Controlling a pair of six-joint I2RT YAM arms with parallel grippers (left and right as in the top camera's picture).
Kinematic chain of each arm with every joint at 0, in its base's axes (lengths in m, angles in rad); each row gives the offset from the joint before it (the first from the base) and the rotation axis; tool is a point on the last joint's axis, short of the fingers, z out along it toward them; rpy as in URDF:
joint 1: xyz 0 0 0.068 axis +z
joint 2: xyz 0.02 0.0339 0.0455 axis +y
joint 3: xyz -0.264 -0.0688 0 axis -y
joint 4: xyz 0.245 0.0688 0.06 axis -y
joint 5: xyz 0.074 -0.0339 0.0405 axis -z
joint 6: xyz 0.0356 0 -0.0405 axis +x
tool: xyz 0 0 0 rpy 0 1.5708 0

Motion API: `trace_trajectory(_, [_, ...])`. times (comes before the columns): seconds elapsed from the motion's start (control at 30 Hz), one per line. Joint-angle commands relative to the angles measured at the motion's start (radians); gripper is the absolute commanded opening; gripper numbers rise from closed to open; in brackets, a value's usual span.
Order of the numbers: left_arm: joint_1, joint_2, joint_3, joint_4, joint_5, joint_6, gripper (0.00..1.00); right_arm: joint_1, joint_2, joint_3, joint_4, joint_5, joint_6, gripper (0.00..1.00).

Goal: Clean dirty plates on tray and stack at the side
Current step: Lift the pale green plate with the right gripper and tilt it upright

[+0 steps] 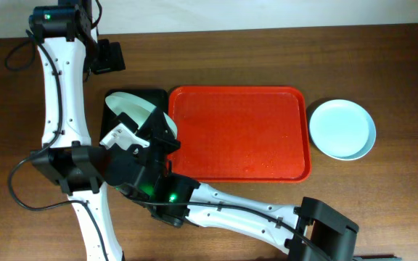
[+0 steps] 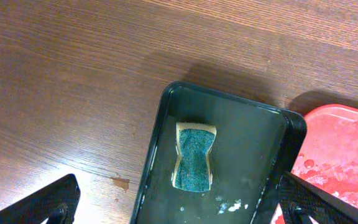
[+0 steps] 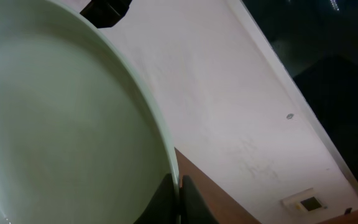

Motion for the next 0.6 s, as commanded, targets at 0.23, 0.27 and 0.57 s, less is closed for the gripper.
trace_trajectory(0.23, [-0.004, -0.003, 0.006, -0.002, 0.007, -0.003, 0.99, 0.028, 0.003, 0.019, -0.001, 0.0, -0.023, 0.04])
trace_trajectory(0.27, [-0.004, -0.003, 0.006, -0.002, 0.007, -0.003, 0.99, 0.028, 0.003, 0.019, -0.001, 0.0, -0.023, 0.04])
trace_trajectory(0.57, [-0.004, -0.003, 0.006, -0.002, 0.007, -0.003, 0.99, 0.016, 0.003, 0.019, -0.001, 0.0, -0.022, 0.04])
